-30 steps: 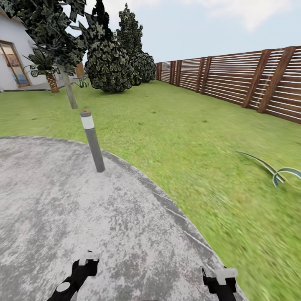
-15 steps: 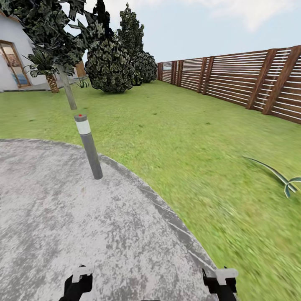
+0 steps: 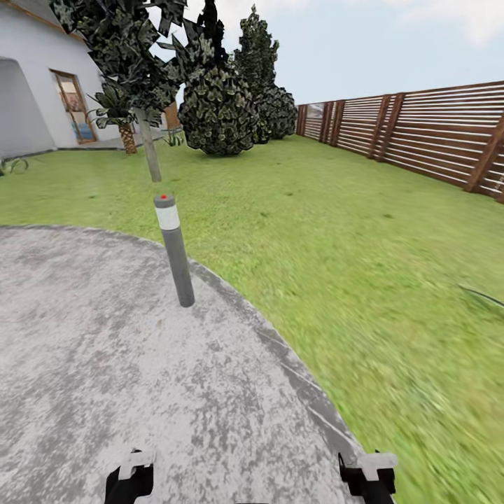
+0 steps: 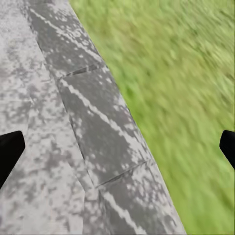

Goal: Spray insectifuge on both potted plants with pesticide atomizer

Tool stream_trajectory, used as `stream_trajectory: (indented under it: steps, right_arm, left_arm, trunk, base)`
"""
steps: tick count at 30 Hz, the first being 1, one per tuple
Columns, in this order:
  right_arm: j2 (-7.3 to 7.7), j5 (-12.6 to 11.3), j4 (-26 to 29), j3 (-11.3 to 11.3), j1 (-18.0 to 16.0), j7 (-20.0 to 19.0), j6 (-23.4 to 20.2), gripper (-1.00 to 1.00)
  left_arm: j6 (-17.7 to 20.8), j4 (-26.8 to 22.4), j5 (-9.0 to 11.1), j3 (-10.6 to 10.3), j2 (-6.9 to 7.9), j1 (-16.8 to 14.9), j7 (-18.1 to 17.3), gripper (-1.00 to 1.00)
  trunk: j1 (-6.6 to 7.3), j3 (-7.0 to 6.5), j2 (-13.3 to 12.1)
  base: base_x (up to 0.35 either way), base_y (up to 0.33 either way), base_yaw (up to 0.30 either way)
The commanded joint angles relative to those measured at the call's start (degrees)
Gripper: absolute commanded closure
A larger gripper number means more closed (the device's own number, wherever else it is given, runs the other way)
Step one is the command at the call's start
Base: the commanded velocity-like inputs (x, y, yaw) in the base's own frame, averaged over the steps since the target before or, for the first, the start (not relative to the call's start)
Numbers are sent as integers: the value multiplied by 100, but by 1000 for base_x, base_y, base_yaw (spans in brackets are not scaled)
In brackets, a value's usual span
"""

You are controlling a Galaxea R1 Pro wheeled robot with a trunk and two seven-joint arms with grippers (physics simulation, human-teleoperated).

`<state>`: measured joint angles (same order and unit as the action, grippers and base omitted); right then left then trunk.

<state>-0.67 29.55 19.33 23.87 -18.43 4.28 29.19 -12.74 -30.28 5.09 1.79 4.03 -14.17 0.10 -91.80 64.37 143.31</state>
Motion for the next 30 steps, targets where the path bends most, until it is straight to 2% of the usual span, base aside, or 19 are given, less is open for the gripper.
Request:
stream_trajectory:
  steps: [1, 6, 25, 30]
  right_arm:
    - [-4, 61, -5, 30, -3, 28, 17, -100]
    - [2, 60, -8, 30, -3, 29, 23, -100]
    - [4, 67, -15, 30, -3, 29, 19, -100]
    - [-8, 54, 1, 23, -3, 35, 33, -100]
  left_arm:
    - [-16, 4, 53, -12, 1, -1, 0, 100]
    - [-13, 5, 53, -12, 1, 1, -1, 100]
    - [-22, 30, 55, -20, -8, 2, -1, 100]
    - [-19, 50, 41, -9, -92, 14, 74, 100]
  trunk:
    - [-2, 5, 1]
    - [-2, 5, 1]
    - [-2, 5, 1]
    - [-2, 5, 1]
  base:
    - [339, 0, 274]
    - [326, 77, 274]
    - [285, 198, 274]
    - [284, 185, 274]
